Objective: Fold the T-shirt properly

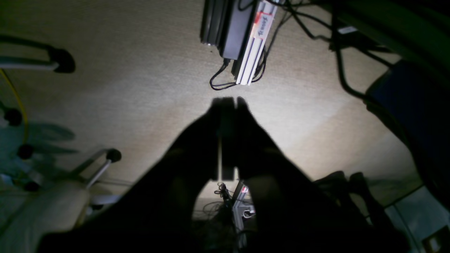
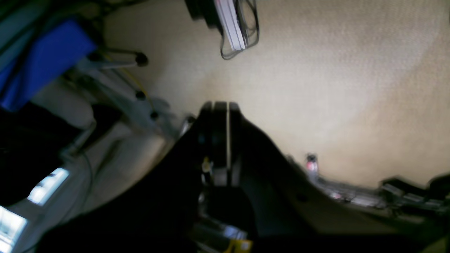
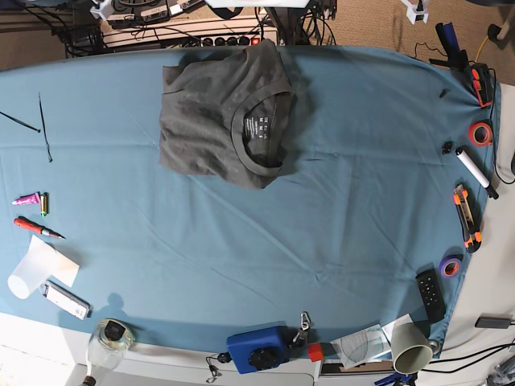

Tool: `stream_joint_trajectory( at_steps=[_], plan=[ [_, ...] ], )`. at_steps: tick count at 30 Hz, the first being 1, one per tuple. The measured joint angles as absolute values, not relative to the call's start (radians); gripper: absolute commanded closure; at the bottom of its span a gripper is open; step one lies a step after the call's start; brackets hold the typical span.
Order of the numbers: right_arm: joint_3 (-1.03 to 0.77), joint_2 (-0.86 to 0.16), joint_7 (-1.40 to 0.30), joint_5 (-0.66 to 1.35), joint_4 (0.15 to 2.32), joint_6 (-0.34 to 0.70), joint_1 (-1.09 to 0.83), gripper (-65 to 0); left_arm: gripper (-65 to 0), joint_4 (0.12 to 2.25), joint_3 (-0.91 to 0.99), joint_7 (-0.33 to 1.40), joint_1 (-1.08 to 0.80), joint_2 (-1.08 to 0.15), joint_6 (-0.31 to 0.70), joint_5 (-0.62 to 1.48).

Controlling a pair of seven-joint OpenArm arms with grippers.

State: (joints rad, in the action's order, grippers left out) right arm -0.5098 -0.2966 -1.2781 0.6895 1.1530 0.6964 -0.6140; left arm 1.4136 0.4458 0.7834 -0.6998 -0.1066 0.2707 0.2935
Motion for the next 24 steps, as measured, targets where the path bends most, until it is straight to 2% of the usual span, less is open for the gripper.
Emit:
stream_joint_trajectory(
  at_steps=[4,10,14,20,22,24],
  plan=[
    [-0.330,-0.341,-1.076,0.513,1.042,0.693,-0.535,-1.9,0.0,1.232,0.445,0.681,-0.608,-0.108,0.258,0.207],
    [-0.094,-0.324,-0.736,0.232,0.907,0.694,-0.424,-1.9,0.0,0.962,0.447,0.410,-0.493,-0.107,0.254,0.036],
    [0.059,-0.328,-0.533,0.094,0.786,0.671,-0.334,-1.9,0.0,0.755,0.446,0.243,-0.429,-0.107,0.170,-0.059],
    [0.278,-0.323,-0.168,0.054,0.564,0.411,-0.249,-1.9,0.0,0.503,0.447,-0.065,-0.371,-0.100,0.134,-0.091],
    [0.330,-0.310,-0.088,0.053,0.493,0.303,-0.224,-1.9,0.0,0.474,0.447,-0.128,-0.353,-0.081,0.134,-0.133],
    [0.365,-0.293,-0.047,0.052,0.444,0.252,-0.204,-1.9,0.0,0.473,0.446,-0.167,-0.338,-0.057,0.135,-0.163]
  ],
)
